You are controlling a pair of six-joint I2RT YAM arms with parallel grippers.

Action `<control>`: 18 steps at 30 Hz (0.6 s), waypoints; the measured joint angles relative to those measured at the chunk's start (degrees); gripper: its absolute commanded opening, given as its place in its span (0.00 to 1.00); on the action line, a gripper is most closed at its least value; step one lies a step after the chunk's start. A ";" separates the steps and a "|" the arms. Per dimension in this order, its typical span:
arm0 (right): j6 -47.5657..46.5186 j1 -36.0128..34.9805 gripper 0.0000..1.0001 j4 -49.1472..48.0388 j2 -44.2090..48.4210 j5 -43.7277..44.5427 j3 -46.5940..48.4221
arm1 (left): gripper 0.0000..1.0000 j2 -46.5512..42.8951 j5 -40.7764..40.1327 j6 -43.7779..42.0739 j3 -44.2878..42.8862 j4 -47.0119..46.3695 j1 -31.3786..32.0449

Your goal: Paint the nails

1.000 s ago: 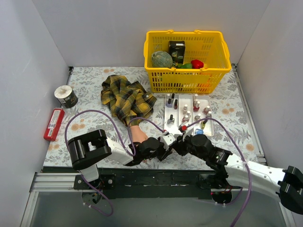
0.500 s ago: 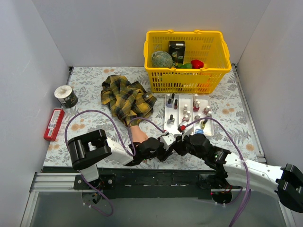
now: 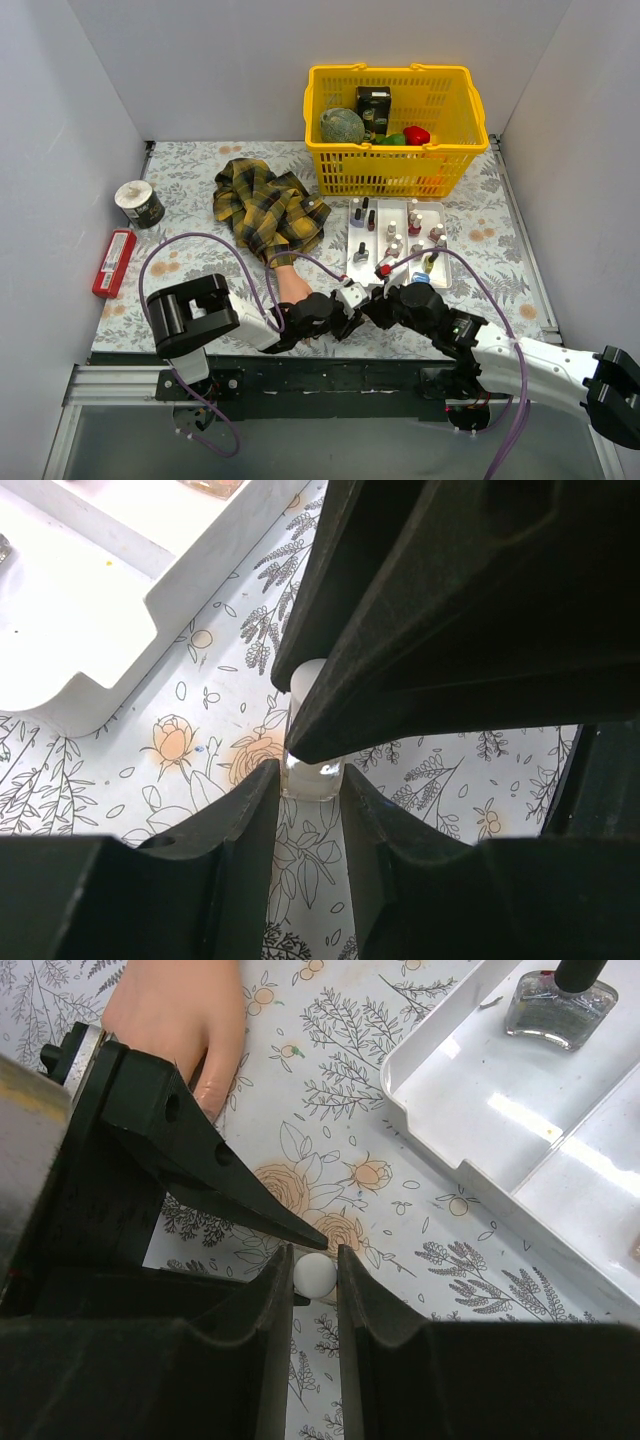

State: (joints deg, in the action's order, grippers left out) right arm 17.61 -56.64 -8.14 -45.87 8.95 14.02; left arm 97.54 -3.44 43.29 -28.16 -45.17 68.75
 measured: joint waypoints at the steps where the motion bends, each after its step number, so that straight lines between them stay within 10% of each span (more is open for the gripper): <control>1: -0.04 0.00 0.01 0.37 -0.11 0.13 0.22 | 0.29 0.15 0.02 0.11 0.07 -0.42 0.00; 18: -1.68 -3.23 0.01 3.98 -5.46 5.03 4.92 | 0.01 0.85 -0.28 1.16 1.60 -3.85 0.00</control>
State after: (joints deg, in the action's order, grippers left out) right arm 15.92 -59.88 -4.16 -51.33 13.98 18.94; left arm 98.39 -3.73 44.45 -26.57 -49.01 68.75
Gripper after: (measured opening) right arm 0.268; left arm 0.247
